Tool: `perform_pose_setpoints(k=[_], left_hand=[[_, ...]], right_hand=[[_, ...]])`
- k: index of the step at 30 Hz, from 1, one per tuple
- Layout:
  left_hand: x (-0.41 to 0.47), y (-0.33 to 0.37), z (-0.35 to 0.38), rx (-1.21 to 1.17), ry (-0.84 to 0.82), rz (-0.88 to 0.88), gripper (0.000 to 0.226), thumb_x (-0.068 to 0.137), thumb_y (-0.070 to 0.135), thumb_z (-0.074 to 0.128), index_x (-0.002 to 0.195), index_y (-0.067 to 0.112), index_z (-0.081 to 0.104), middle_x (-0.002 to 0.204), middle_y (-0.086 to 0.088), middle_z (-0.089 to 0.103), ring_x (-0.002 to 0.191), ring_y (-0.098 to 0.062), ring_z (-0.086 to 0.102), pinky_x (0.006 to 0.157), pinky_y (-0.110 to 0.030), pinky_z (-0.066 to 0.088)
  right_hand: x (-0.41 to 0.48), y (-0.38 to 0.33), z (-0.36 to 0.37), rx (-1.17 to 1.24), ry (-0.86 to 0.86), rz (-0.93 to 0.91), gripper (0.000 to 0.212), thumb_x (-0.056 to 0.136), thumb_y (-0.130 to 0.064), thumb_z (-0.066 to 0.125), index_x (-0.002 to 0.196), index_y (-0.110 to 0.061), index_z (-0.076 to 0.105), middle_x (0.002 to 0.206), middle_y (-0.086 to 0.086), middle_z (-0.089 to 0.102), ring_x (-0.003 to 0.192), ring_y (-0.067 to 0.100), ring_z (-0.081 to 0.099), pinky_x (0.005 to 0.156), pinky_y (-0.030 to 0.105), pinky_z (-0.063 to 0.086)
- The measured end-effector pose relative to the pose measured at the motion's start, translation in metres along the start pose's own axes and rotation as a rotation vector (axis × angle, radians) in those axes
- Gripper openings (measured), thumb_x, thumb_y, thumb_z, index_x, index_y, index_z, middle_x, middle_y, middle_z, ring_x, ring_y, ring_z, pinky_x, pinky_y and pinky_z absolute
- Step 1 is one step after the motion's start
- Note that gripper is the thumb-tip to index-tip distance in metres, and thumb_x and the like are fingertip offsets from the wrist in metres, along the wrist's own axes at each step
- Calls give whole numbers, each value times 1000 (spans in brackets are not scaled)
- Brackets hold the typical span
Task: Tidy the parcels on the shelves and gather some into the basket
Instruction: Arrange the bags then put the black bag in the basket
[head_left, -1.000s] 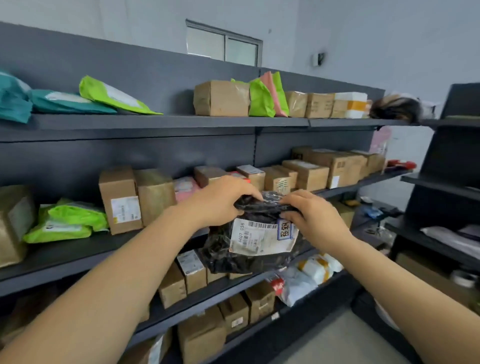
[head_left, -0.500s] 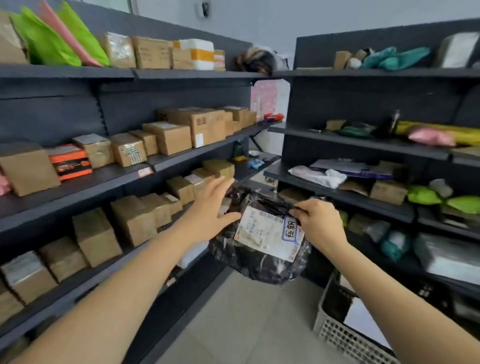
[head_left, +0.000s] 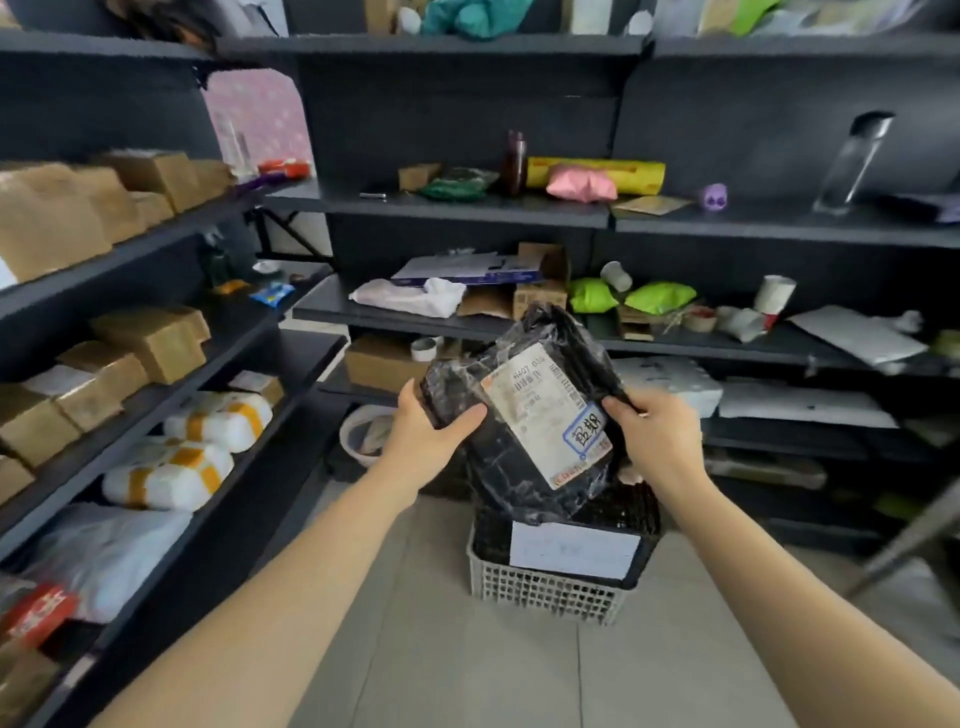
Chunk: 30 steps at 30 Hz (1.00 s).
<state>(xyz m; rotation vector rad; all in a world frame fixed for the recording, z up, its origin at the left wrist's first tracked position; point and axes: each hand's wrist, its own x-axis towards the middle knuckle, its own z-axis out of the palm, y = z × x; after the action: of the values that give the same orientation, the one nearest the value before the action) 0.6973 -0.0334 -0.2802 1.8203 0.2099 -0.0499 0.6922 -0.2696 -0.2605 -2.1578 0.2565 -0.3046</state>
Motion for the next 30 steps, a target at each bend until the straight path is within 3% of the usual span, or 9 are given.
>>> perform_pose_setpoints(k=[2,6,11,15,17,19,24,27,30], left_hand=[[28,0,27,-38,-120,-17,111,58,60,78,145,42,12,147,7,34,130,-24,41,102,-51,42],[101,-3,72,-29,-227,-4,129,31,75,77,142,43,19,144,5,41,127,-23,45,100,-51,44],[220,-2,111,-27,-231,50,90,70,41,79,143,31,27,140,5,46,127,-21,46,101,-48,44],[312,-7,133,58,-266,115,87,80,28,74,148,22,20,141,7,42,130,-14,39,101,-28,34],[349,-14,143,107,-283,129,85,83,25,72,149,23,18,136,11,41,127,-8,37,98,-23,31],[381,-30,152,145,-301,108,84,83,26,71,148,23,19,134,14,40,127,-7,37,100,-24,31],[434,-92,177,230,-354,-1,78,85,26,68,148,24,22,135,12,44,124,-7,41,94,-23,36],[457,-143,193,287,-370,-72,74,86,28,68,146,24,26,134,12,46,125,-10,44,99,-27,39],[475,-192,209,328,-348,-142,65,85,26,69,141,19,36,135,3,51,124,-17,47,104,-35,39]], right_hand=[[21,16,-6,7,62,37,27,93,-26,57,73,-9,65,68,9,66,56,27,58,41,24,38],[77,38,-2,-11,129,66,30,93,-24,58,68,-7,64,63,7,63,56,21,52,54,32,36],[175,61,32,-66,93,76,27,92,-27,58,79,-4,64,72,7,67,71,27,62,64,37,47],[249,80,75,-78,18,145,21,89,-35,62,94,-16,57,82,-6,62,79,15,59,68,32,47],[280,100,98,-100,-18,193,27,90,-38,60,101,-13,56,90,-1,64,88,20,59,75,35,48],[304,122,120,-111,-44,242,29,92,-37,57,106,-11,58,97,5,66,94,25,60,79,38,49],[348,192,173,-91,-125,347,40,90,-34,61,120,-7,59,111,6,67,99,22,61,76,29,43],[366,238,210,-20,-200,434,41,87,-38,65,115,-10,58,106,2,67,99,20,62,75,27,45],[373,282,247,91,-254,506,20,83,-34,70,96,-20,62,91,-6,68,84,10,63,71,25,47]])
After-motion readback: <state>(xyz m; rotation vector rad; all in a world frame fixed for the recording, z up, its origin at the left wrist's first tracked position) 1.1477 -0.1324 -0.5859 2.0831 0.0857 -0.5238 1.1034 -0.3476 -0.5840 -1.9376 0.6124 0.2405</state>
